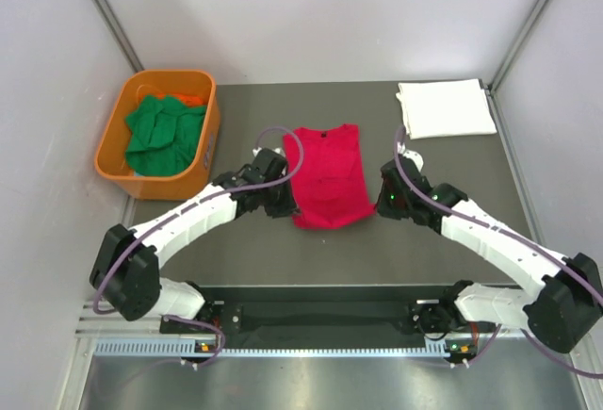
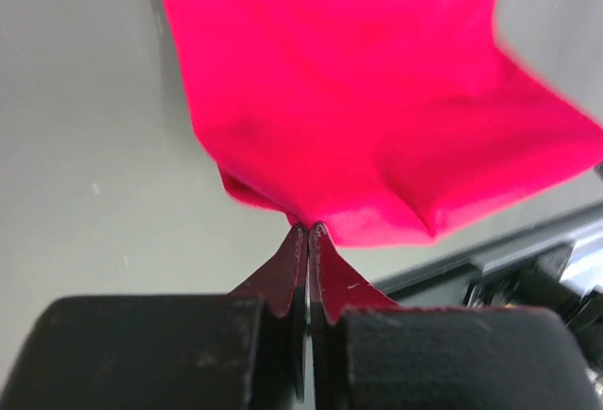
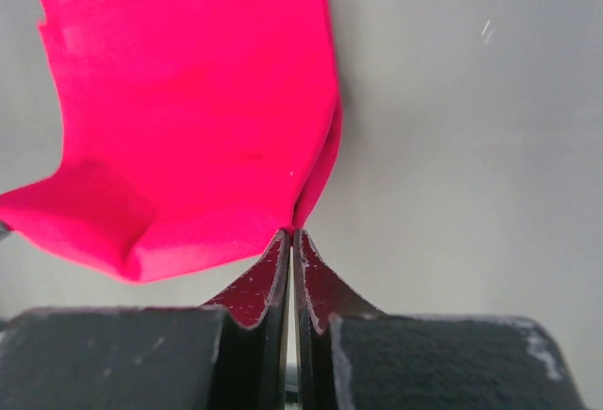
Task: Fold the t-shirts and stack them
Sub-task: Fold the tshirt
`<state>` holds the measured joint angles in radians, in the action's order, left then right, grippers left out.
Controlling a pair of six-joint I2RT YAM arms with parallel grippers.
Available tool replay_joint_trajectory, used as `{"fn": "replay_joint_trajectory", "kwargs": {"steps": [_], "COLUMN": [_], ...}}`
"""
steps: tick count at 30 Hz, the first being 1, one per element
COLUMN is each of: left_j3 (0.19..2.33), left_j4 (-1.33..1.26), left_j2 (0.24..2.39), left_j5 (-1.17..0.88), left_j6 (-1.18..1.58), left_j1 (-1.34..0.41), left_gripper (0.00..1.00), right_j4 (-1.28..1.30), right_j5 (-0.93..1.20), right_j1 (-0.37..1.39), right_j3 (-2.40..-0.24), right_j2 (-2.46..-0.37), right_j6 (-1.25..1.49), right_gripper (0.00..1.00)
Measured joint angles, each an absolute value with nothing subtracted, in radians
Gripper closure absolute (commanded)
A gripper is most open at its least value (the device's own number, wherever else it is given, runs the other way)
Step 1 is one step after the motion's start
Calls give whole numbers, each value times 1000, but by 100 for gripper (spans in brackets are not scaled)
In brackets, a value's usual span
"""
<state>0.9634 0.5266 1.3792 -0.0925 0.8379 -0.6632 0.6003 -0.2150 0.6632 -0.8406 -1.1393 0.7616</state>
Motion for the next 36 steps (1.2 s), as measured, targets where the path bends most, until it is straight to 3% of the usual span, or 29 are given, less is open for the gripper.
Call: {"fn": "replay_joint_trajectory", "kwargs": {"steps": [15, 27, 36], "left_j3": [1401, 1684, 1797], "left_j4": [508, 369, 332], "left_j2": [1702, 2055, 2185], "left_j5": [-137, -233, -245], "left_j6": [687, 656, 651], "left_j1": [-365, -253, -221], "left_gripper": [100, 100, 100], "right_j4": [605, 586, 546], "right_j5": [-80, 73, 165], "right_j1": [421, 318, 282], "right_j3": [-1392, -1775, -1931], "right_j2": [-1620, -2008, -2186], "right_j6": [522, 459, 445], "right_gripper": [100, 100, 100]}}
